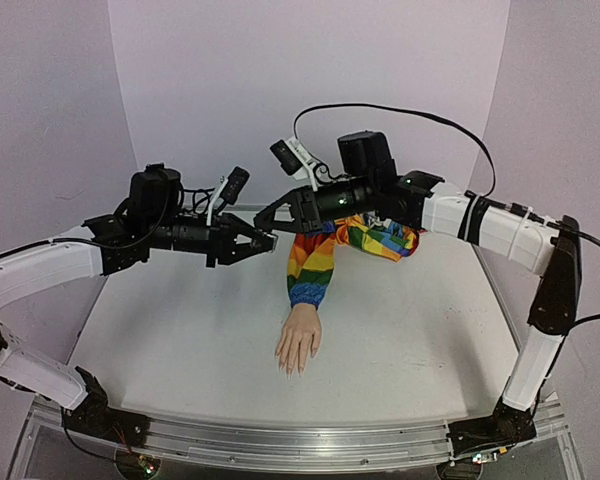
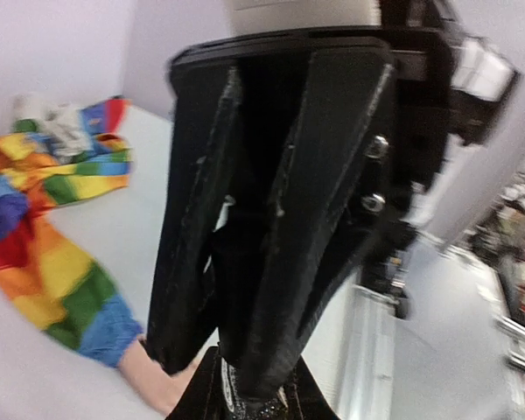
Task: Paint the nails
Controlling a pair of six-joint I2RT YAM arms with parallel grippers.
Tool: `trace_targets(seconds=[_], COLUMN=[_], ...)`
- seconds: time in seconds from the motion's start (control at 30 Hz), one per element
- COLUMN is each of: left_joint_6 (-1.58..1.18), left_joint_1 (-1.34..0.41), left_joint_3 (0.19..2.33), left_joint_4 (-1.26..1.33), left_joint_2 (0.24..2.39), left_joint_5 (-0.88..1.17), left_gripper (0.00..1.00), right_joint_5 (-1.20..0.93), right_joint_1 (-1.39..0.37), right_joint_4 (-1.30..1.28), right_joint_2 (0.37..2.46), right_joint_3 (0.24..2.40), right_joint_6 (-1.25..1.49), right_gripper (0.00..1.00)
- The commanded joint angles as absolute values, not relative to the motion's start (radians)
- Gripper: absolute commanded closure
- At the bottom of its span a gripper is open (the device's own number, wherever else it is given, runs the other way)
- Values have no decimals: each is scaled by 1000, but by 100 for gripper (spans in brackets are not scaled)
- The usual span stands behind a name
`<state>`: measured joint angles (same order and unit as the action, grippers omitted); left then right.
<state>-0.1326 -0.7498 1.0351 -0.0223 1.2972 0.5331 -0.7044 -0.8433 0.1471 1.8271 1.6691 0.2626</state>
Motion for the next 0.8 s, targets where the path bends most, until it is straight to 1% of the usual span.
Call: trace_targets(seconds=[0.0, 0.07, 0.17, 0.27, 0.33, 0.37, 0.43, 0.5, 0.57, 0.6, 0.67, 0.77], left_joint_6=[-202, -247, -257, -240, -220, -217, -206, -197, -173, -158, -128, -95], left_joint_1=[-687, -687, -687, -688, -691, -694, -696, -703, -719, -733, -754, -789], left_joint_3=[1176, 1206, 1203, 1174, 1131, 1111, 1088, 1069, 1046, 1035, 1021, 1027], left_joint_4=[96, 94, 96, 96, 95, 93, 84, 65, 54, 47, 34, 12], left_joint_2=[1300, 1349, 1361, 1328, 1293, 1276, 1252, 1230, 1204, 1193, 1177, 1182], left_joint_5=[1264, 1343, 1277, 1055, 836, 726, 562, 443, 334, 278, 183, 76], left_gripper=[100, 100, 100, 100, 100, 100, 100, 100, 100, 100, 100, 100], right_joint_5=[-1296, -1341, -1288, -1146, -972, -885, -695, -586, -506, -478, -430, -359], right_joint_1=[-863, -864, -863, -861, -859, -858, -853, -850, -850, -849, -850, -868], right_joint_4=[156, 162, 161, 161, 161, 161, 161, 158, 151, 150, 152, 153], right_joint_2=[1743, 1744, 1726, 1687, 1657, 1641, 1618, 1617, 1621, 1621, 1628, 1664], right_joint_3=[1646, 1645, 1619, 1597, 1569, 1553, 1524, 1520, 1532, 1536, 1550, 1605], right_joint_6=[126, 149, 145, 138, 135, 129, 128, 140, 166, 180, 228, 320], right_gripper=[100, 100, 100, 100, 100, 98, 73, 60, 42, 36, 32, 32])
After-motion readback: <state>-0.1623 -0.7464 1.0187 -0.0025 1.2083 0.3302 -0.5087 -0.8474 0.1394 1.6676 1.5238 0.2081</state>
